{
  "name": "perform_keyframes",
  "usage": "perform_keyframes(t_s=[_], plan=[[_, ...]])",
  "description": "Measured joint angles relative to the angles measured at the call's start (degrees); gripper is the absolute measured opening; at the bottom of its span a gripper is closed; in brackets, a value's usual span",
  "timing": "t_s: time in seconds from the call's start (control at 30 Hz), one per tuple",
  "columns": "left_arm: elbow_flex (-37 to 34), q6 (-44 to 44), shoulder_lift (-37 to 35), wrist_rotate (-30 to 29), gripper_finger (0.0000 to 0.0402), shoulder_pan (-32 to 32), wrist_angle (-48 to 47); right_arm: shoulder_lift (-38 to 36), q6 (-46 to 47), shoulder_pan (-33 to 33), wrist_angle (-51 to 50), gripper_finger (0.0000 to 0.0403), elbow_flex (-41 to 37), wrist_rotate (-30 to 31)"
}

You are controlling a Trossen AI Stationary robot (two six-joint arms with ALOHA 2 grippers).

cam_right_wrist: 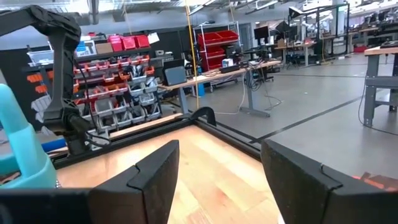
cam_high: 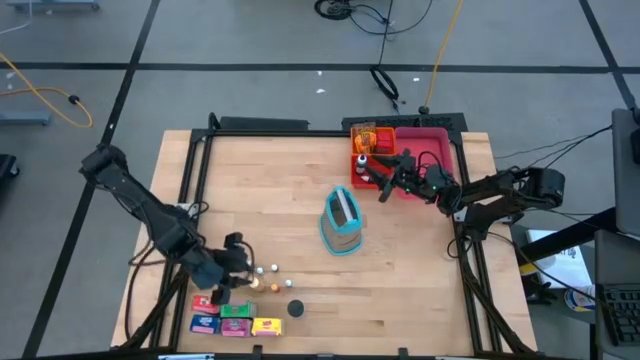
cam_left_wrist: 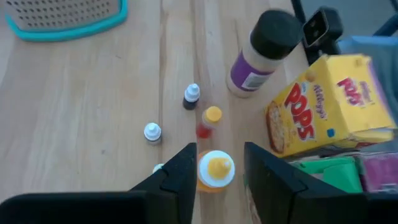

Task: Pick & Place Kitchen Items
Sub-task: Put the large yellow food coloring bottle into the red bin

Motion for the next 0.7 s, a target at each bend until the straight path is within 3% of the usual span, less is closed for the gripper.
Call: perform_keyframes(t_s=[0.33,0.7], plan=[[0.0,-4.4,4.9,0.5,0.0198,-0.2,-0.1,0.0,0.0,0.0,0.0,0.0215,0.0,0.1],[0.0,-6.1,9.2,0.6,0.0204,-0.2,0.0,0.0,0.0,0.0,-0.2,0.0214,0.0,0.1]])
